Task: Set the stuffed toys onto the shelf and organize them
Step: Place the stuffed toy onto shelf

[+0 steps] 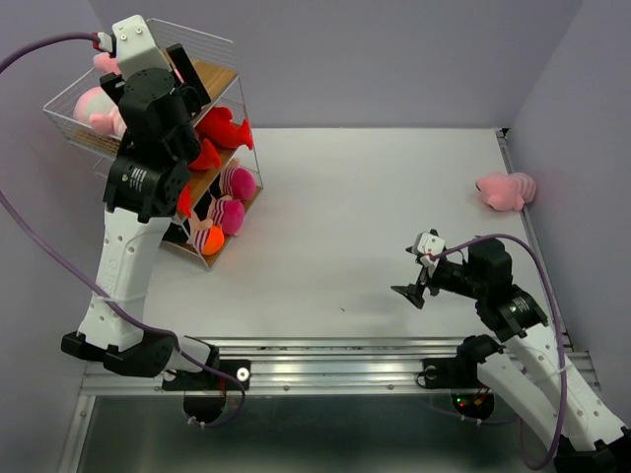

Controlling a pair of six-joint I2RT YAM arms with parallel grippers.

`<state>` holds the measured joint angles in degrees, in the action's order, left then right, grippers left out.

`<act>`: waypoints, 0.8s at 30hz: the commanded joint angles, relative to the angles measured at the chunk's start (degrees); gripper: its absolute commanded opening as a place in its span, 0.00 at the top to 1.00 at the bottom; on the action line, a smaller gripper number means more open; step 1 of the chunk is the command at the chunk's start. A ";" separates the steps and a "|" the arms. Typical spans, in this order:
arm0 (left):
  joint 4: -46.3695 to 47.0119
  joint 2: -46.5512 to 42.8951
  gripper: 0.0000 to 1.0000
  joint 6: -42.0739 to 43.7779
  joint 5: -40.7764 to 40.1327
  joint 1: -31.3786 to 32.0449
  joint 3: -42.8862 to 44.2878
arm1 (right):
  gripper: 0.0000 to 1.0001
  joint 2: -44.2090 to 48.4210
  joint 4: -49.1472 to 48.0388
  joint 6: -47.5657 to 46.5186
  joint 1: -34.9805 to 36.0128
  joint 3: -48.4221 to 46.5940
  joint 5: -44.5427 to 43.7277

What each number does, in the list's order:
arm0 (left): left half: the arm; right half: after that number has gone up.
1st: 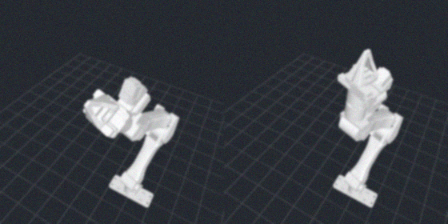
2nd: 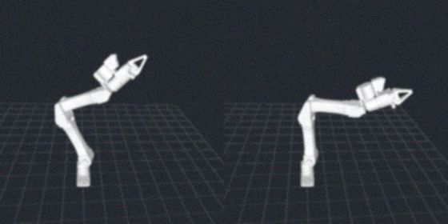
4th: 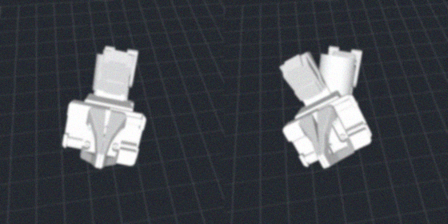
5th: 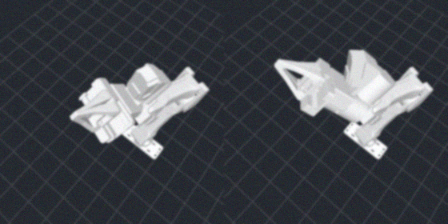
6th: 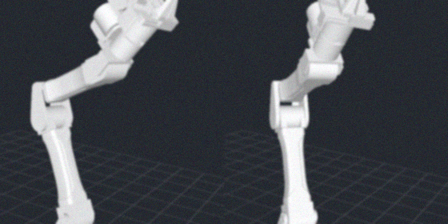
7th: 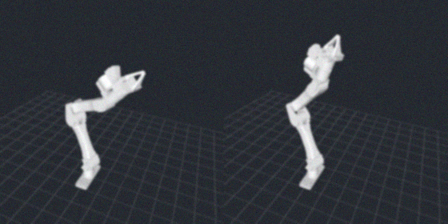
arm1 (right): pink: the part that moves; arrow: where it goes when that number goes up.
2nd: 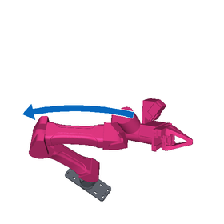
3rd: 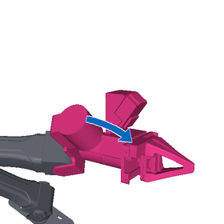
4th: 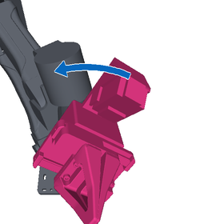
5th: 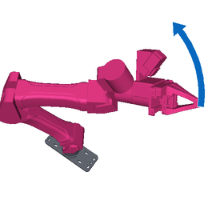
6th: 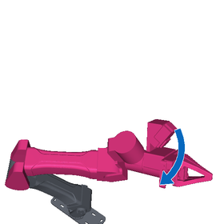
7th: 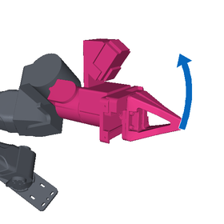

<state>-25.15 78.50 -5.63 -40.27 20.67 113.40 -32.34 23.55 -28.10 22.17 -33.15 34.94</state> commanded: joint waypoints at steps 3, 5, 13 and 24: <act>2.03 -2.21 0.17 2.29 -1.21 -0.71 2.00 | 0.00 0.34 -2.37 -0.20 -0.29 0.27 0.66; 2.21 -2.21 0.15 2.55 -1.30 -0.71 2.00 | 0.00 0.35 -2.37 -0.20 -0.29 0.19 0.66; 3.26 -1.42 0.13 5.36 0.89 -0.71 2.79 | 0.00 0.52 -2.46 -0.20 -0.29 0.27 0.75; 10.90 -2.65 0.07 11.52 9.06 -1.68 -6.44 | 0.00 0.87 -2.37 -0.20 -0.29 0.27 0.66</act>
<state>-19.18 77.84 3.05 -36.18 19.90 107.94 -32.21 23.55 -28.23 22.17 -33.15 34.96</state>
